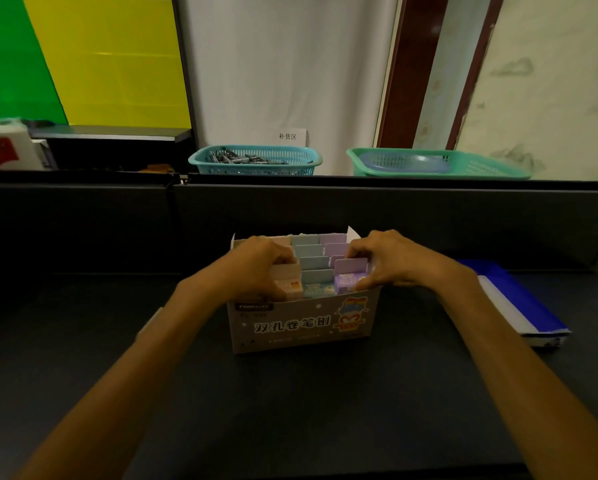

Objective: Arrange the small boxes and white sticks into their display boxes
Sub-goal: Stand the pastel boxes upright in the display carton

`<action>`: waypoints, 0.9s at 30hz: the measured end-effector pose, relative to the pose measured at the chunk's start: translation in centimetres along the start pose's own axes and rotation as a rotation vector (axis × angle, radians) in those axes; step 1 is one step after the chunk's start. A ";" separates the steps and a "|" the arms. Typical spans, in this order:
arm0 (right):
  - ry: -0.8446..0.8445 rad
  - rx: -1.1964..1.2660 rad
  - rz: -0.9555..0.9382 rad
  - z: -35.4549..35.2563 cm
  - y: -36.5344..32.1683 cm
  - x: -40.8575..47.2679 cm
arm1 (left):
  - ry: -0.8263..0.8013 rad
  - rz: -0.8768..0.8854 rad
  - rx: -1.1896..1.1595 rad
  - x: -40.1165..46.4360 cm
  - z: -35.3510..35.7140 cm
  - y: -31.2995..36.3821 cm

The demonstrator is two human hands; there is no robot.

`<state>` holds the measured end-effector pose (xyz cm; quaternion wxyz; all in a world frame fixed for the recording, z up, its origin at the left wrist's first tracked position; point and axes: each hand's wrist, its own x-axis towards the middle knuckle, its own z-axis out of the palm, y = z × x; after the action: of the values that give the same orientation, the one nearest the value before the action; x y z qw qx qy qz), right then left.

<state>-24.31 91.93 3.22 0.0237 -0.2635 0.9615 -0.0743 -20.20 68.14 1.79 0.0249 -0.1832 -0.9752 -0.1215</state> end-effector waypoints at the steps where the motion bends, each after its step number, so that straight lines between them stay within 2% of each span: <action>1: -0.001 -0.017 0.005 0.0 0.0 0.1 | 0.001 0.013 0.021 0.1 0.1 0.0; 4: -0.029 -0.031 0.011 0.1 -0.2 0.3 | -0.013 0.025 0.056 0.3 0.3 -0.1; 8: -0.087 0.098 0.025 0.2 -0.3 0.4 | -0.036 0.037 0.069 0.4 0.4 -0.3; 15: -0.094 0.087 -0.020 0.7 -1.1 -0.2 | -0.103 0.024 0.115 0.4 0.0 -0.9; 27: -0.084 0.136 -0.006 0.7 -1.0 0.0 | -0.057 0.058 0.064 0.0 0.4 -1.0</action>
<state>-23.76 90.97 2.74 0.0814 -0.2671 0.9516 -0.1284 -20.59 67.39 1.17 0.0066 -0.2141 -0.9731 -0.0844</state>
